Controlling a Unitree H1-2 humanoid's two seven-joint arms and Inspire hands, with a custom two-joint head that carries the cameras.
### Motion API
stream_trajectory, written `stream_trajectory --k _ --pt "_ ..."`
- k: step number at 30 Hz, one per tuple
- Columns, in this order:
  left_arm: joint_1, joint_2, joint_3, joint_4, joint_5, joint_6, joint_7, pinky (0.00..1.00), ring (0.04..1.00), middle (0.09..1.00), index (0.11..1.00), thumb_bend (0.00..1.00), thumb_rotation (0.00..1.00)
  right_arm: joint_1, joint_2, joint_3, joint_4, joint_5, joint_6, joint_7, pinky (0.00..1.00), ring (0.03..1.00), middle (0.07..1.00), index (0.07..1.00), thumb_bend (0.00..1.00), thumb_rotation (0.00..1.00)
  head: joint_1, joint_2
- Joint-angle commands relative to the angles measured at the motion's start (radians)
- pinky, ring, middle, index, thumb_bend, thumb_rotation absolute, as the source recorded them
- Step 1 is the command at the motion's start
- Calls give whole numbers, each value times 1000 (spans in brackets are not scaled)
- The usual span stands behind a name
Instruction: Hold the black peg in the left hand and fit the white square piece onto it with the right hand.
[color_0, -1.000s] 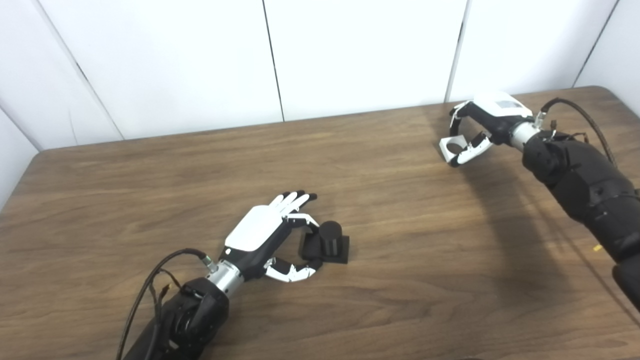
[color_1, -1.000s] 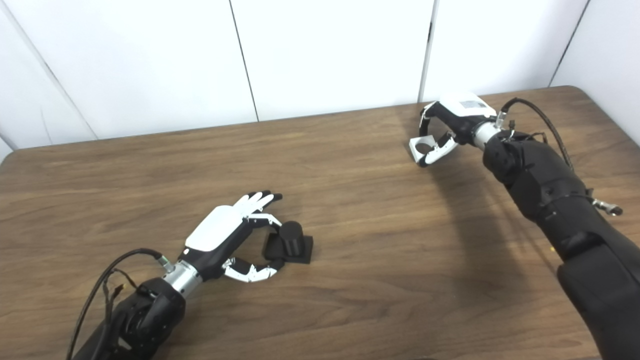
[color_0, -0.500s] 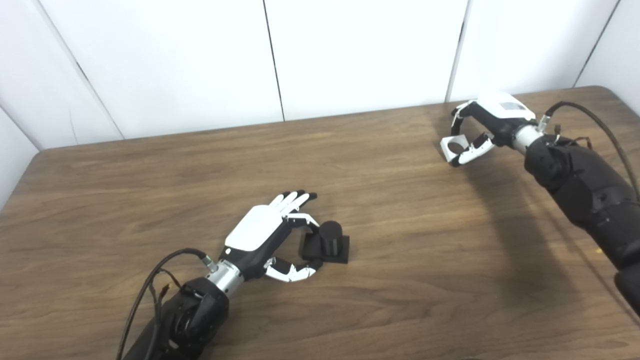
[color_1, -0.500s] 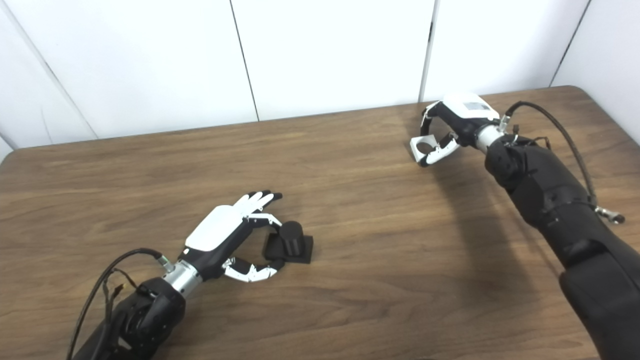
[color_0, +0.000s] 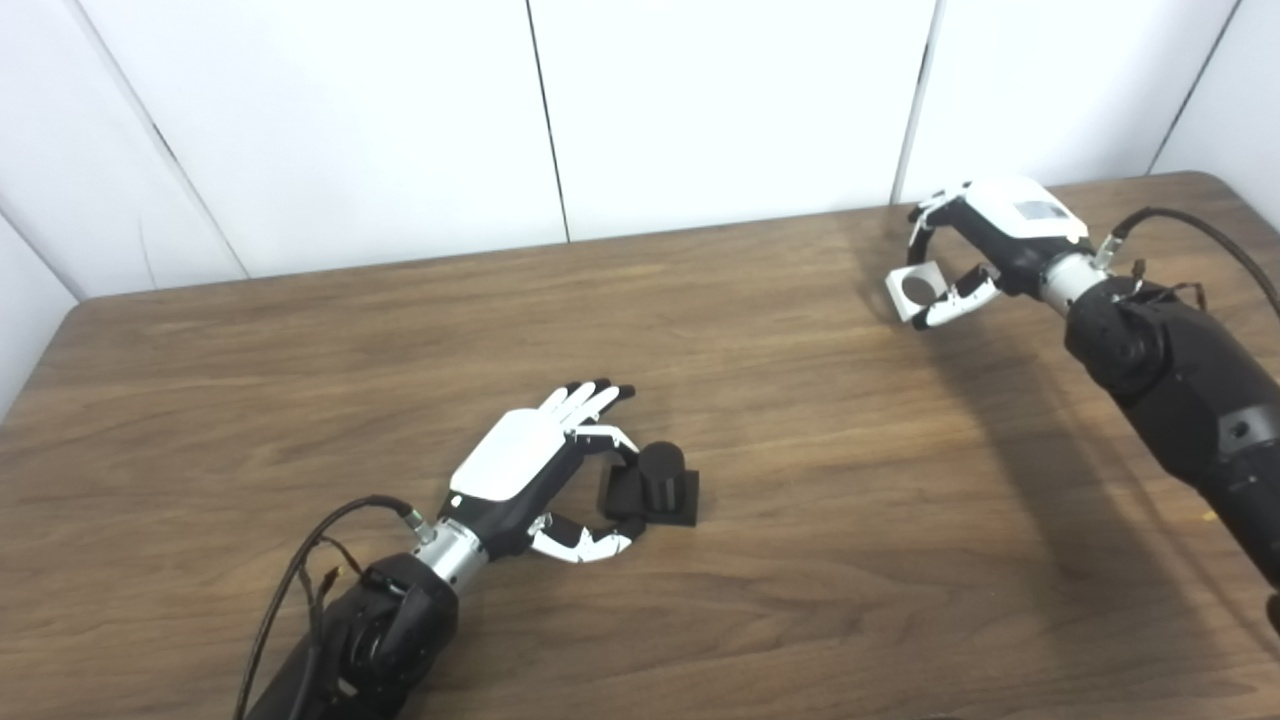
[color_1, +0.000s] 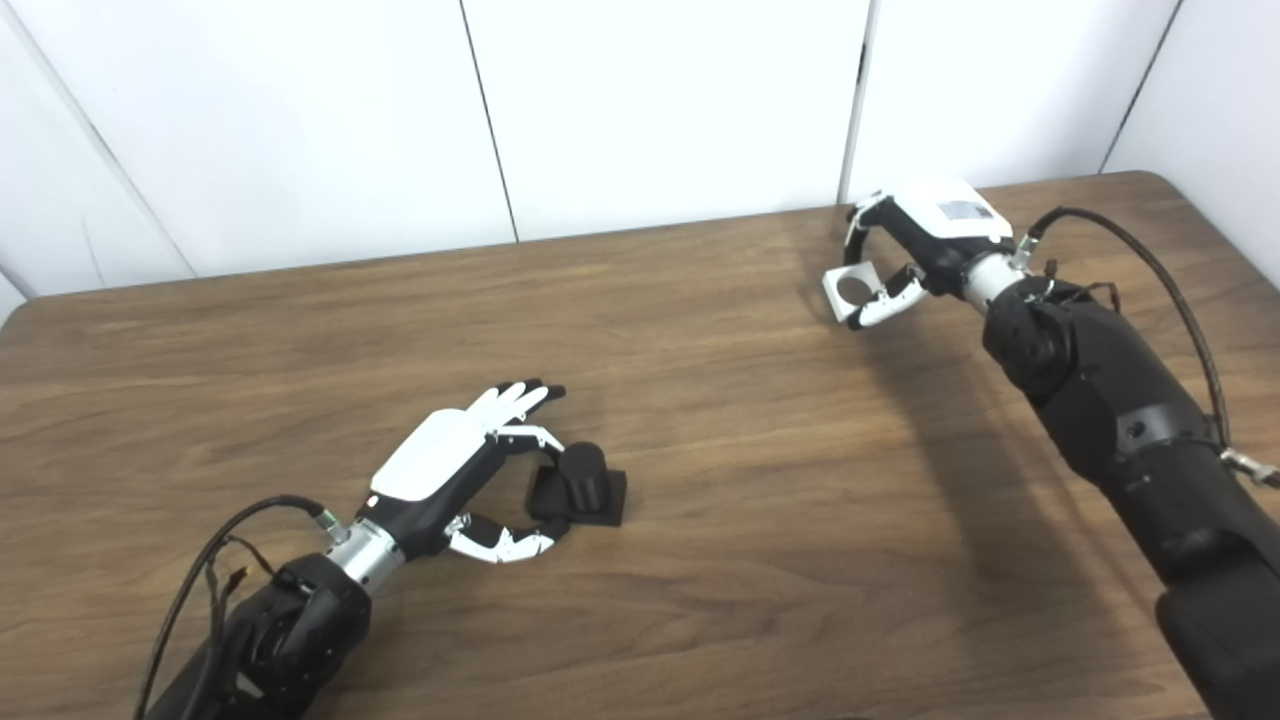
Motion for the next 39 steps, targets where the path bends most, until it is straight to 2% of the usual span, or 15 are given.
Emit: stream_trajectory --k 1,10,24,30,35,39 --pt "14 37 -7 36 53 23 -35 1000 1000 978 574 918 252 -34 -33 -32 -63 7 -6 -8 944 889 814 483 521 145 -1 1" --pt "7 37 -9 43 54 23 -39 1000 1000 977 576 916 249 -3 -29 -60 -166 26 -53 4 919 891 820 481 519 148 2 8" --pt "-7 29 -14 55 64 30 -32 1000 1000 986 577 911 245 50 20 -86 -467 26 11 123 954 935 831 482 518 153 6 11" --pt "-9 22 -14 51 65 43 -35 1000 1000 986 573 915 237 73 44 -106 -534 56 0 149 968 925 828 482 520 149 10 12" --pt "-10 16 -14 52 70 45 -31 1000 1000 986 573 913 242 89 65 -104 -554 75 -21 160 879 922 829 482 519 152 17 17" --pt "-12 15 -14 54 71 48 -31 1000 1000 987 572 914 247 104 89 -98 -596 73 1 179 878 917 829 481 518 153 24 21"
